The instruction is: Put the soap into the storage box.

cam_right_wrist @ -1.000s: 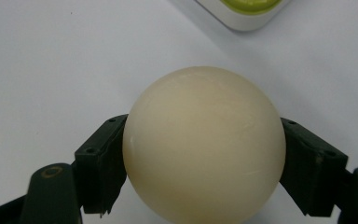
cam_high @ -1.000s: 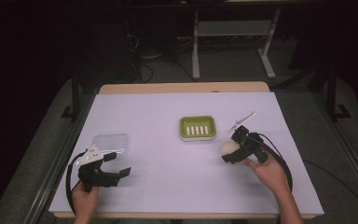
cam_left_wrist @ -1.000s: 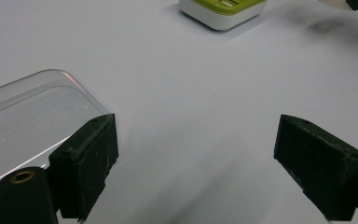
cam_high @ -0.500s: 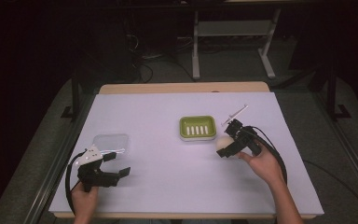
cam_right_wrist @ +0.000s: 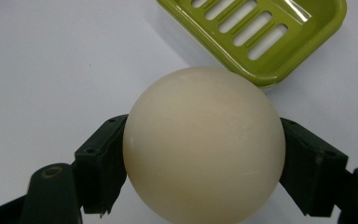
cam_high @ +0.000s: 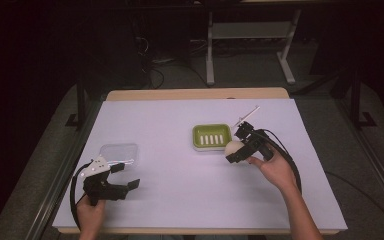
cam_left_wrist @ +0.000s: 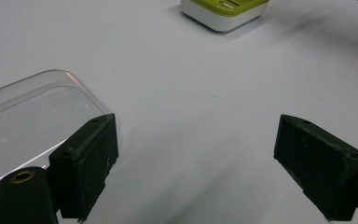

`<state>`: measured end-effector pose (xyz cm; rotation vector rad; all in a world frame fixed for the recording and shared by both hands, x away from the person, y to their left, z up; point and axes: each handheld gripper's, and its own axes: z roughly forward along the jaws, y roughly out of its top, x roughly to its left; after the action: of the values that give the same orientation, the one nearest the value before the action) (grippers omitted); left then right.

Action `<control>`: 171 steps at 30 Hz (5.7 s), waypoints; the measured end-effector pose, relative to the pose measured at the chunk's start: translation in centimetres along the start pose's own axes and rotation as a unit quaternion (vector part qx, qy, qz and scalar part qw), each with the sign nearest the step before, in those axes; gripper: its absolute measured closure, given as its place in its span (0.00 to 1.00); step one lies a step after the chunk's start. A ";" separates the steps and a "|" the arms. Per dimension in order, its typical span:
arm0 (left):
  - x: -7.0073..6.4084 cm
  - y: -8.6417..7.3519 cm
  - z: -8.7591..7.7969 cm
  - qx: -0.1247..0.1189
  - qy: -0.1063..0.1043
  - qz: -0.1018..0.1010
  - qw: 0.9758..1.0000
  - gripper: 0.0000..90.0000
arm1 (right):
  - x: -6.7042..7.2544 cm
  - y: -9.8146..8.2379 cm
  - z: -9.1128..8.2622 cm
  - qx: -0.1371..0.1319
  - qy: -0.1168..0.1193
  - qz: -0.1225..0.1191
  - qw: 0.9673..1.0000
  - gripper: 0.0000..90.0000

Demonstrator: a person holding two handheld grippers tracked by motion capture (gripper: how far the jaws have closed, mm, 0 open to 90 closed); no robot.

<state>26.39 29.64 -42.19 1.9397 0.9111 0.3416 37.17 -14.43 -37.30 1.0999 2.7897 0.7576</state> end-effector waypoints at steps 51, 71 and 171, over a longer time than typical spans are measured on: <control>0.0 0.0 -0.2 0.001 0.000 -0.002 1.000 0.14 | -0.6 8.6 2.6 0.021 -0.008 -0.007 1.000 0.26; 0.1 0.0 -0.1 0.000 -0.002 -0.001 1.000 0.14 | -2.1 9.7 5.7 0.030 -0.029 0.024 0.999 0.26; -0.2 0.0 0.3 0.005 -0.002 0.001 1.000 0.14 | -1.5 5.6 0.3 -0.020 -0.004 0.035 0.999 0.26</control>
<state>26.41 29.34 -42.29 1.9501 0.9092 0.3341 41.83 -11.77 -35.18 1.1951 2.7291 0.8105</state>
